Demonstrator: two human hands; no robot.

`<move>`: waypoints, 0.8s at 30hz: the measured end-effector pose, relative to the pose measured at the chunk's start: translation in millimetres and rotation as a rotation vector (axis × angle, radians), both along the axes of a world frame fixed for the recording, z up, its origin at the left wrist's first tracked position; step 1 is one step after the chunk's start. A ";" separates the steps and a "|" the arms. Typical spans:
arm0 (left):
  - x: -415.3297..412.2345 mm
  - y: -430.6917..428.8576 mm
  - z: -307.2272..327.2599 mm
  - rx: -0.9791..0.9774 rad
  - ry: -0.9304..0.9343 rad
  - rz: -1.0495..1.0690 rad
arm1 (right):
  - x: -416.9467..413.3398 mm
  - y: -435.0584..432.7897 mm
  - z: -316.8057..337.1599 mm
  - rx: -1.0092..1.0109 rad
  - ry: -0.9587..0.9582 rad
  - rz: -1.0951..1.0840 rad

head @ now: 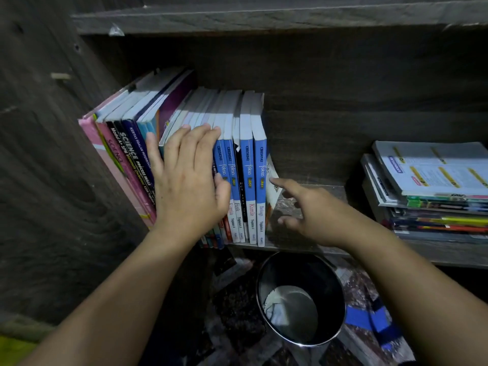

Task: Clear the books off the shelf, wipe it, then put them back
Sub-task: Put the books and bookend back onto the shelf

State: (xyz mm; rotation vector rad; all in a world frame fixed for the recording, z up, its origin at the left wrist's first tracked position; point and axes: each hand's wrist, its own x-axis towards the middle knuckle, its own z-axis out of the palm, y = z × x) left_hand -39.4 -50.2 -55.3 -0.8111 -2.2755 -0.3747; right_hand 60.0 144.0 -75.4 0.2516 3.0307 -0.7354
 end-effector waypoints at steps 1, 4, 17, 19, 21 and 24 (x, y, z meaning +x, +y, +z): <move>0.2 -0.4 0.1 -0.006 -0.003 0.002 | -0.5 -1.9 0.2 0.000 0.011 0.006; 0.6 -0.6 -0.3 -0.017 -0.009 0.002 | -4.8 -10.0 2.2 -0.022 0.073 0.027; -1.1 -5.8 -0.3 -0.029 0.020 -0.027 | -9.5 -18.3 4.1 0.046 0.116 0.025; -1.5 -5.9 -0.2 -0.018 0.022 -0.033 | -10.0 -17.9 2.9 0.048 0.115 0.027; -2.0 -5.7 -0.4 -0.005 0.023 -0.038 | -10.2 -17.3 0.8 0.050 0.116 0.026; -2.9 -5.5 -0.8 0.011 0.028 -0.046 | -10.8 -16.0 -1.7 0.055 0.122 0.022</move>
